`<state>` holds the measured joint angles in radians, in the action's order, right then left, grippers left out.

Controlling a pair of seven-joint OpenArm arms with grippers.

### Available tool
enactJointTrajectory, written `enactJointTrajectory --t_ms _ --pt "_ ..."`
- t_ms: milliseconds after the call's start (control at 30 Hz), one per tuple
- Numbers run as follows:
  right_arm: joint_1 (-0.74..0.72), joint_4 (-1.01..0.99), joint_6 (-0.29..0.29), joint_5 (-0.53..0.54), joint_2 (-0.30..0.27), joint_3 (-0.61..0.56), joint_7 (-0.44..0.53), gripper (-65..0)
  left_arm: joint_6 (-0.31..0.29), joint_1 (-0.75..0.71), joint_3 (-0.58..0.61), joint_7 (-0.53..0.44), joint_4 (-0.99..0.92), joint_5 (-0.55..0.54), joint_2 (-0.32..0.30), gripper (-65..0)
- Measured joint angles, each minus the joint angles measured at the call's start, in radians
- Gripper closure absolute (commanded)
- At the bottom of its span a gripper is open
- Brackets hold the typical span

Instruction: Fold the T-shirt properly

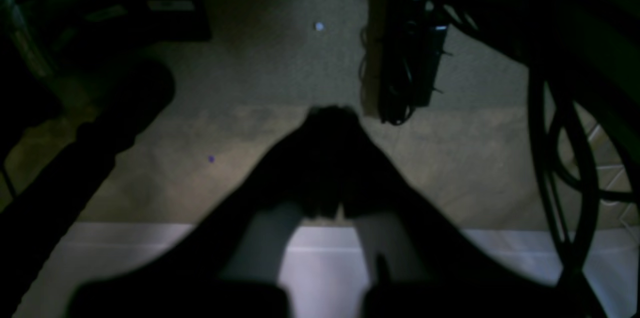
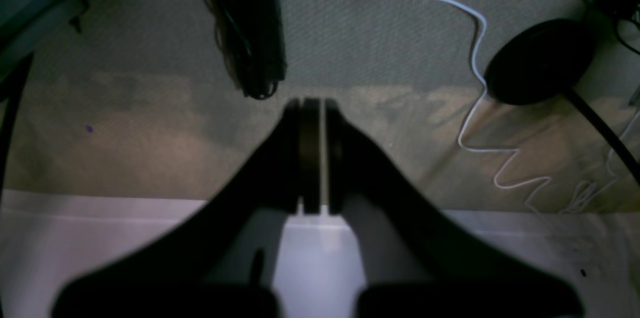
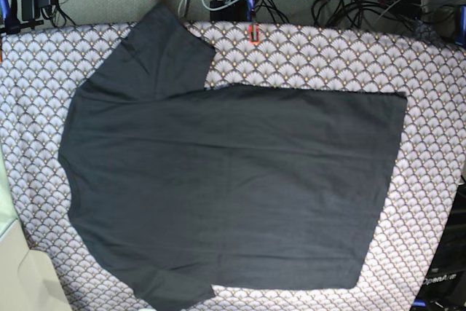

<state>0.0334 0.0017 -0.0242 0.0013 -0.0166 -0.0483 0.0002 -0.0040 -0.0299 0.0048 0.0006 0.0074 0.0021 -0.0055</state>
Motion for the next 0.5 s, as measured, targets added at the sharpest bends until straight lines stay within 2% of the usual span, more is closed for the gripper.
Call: enactJointTrajectory --t_ms 500 --pt "-0.004 0.000 0.000 0.006 0.000 0.000 0.000 0.0 0.000 0.000 -0.001 0.000 0.000 -0.001 0.000 -0.2"
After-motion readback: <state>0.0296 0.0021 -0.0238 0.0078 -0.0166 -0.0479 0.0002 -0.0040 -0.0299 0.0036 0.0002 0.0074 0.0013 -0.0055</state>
